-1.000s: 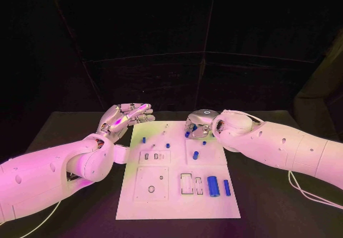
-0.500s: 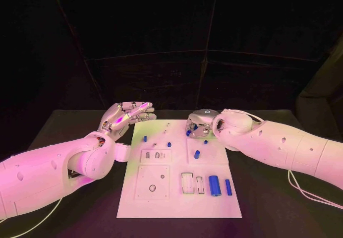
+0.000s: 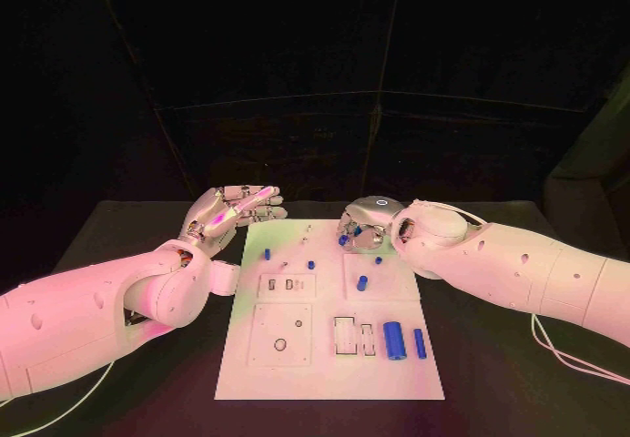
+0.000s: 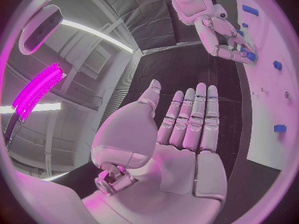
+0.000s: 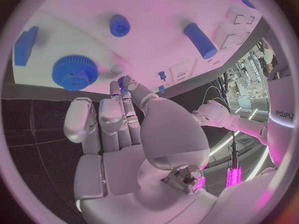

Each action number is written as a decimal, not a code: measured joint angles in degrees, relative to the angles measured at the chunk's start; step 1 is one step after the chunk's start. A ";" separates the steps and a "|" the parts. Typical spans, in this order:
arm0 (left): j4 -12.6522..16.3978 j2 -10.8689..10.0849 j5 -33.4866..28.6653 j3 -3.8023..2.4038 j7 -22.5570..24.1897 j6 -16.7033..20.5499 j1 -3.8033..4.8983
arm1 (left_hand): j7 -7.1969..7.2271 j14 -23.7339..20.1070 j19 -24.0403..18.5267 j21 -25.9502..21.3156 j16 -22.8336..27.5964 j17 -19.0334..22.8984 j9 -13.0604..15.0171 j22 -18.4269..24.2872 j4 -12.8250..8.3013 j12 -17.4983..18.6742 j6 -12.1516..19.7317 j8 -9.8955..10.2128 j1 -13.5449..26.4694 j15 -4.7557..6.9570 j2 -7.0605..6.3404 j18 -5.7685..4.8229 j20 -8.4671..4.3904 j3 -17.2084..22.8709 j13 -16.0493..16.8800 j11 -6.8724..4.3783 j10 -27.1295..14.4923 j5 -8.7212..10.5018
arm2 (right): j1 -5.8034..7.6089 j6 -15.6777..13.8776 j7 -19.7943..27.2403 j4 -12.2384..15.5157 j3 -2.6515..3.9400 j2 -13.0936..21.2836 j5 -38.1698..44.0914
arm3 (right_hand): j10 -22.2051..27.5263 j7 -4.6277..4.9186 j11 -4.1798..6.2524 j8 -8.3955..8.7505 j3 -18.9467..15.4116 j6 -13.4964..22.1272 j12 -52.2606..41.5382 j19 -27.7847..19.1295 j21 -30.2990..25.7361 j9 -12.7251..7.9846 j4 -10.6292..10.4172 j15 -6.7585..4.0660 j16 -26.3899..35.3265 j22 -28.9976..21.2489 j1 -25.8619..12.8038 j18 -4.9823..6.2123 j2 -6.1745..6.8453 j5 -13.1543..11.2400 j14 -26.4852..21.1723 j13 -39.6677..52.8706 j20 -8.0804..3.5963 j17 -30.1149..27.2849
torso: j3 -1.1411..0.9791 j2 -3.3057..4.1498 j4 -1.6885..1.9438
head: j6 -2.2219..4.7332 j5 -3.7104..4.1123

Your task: Assemble the parts on the task board

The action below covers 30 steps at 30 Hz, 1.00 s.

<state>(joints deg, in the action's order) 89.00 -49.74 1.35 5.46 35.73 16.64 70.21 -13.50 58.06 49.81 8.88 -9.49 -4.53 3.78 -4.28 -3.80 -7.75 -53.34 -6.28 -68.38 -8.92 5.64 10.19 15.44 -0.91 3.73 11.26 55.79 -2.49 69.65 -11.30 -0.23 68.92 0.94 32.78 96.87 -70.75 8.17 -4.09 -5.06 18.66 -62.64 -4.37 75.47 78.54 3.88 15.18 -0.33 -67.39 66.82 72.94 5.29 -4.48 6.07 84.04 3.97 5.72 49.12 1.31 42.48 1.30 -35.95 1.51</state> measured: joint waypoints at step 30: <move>-0.42 0.68 -0.58 0.00 -0.42 -0.72 0.11 | 0.00 0.00 0.00 -0.22 0.22 0.06 0.01 0.13 -0.16 0.00 0.00 0.28 0.00 0.00 0.00 0.00 0.00 -0.17 0.01 0.00 0.00 0.00 | 0.06 -7.48 -2.14 -11.23 0.07 -11.02 -1.41 | 0.01 0.02 0.00 0.64 0.88 0.04 0.46 -0.01 0.62 0.29 -1.60 0.01 -0.66 0.45 -0.87 0.02 0.87 -2.20 0.00 -0.07 0.00 -0.02 | 0.09 0.63 0.34 | 1.20 -0.14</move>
<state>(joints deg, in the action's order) 88.58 -49.06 0.77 5.46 35.31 15.92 70.31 -13.50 58.05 49.81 8.65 -9.27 -4.48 3.79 -4.15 -3.97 -7.75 -53.34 -6.00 -68.38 -8.92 5.64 10.19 15.45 -1.07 3.73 11.26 55.79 -2.48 69.71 -18.78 -2.37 57.69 1.01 21.76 95.46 -70.74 8.19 -4.09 -4.42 19.55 -62.60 -3.92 75.46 79.16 4.17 13.58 -0.32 -68.05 67.27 72.07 5.31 -3.60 3.87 84.04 3.89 5.72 49.10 1.40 43.12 1.64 -34.76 1.36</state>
